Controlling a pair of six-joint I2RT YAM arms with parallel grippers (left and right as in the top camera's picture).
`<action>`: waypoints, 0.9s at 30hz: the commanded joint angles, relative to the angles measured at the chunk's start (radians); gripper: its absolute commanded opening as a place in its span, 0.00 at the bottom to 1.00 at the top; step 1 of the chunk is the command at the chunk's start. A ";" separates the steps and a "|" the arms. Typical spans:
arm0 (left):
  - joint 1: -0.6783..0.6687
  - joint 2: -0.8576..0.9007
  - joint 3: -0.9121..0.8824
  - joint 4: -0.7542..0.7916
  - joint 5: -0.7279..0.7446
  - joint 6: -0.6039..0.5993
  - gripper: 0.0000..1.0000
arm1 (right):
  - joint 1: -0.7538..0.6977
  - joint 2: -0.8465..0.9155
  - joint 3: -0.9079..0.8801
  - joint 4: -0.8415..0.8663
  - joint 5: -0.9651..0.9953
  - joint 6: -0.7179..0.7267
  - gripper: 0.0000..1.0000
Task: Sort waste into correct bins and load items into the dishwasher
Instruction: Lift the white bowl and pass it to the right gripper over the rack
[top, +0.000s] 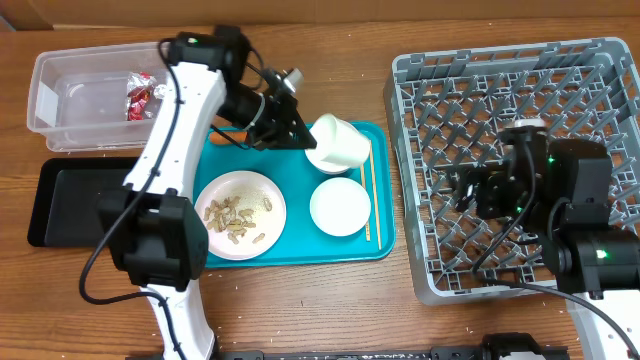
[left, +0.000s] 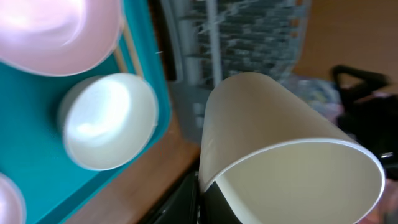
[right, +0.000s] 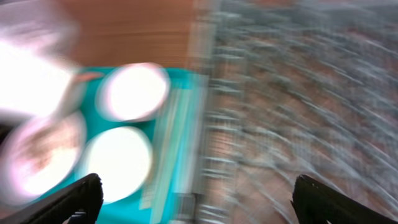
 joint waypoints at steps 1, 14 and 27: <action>0.013 -0.029 0.012 -0.025 0.308 0.122 0.04 | -0.001 0.020 0.032 0.022 -0.454 -0.232 1.00; -0.068 -0.029 0.012 -0.066 0.436 0.154 0.04 | -0.001 0.135 0.032 0.215 -0.732 -0.259 1.00; -0.129 -0.029 0.012 -0.070 0.493 0.139 0.04 | -0.001 0.207 0.032 0.352 -0.800 -0.262 1.00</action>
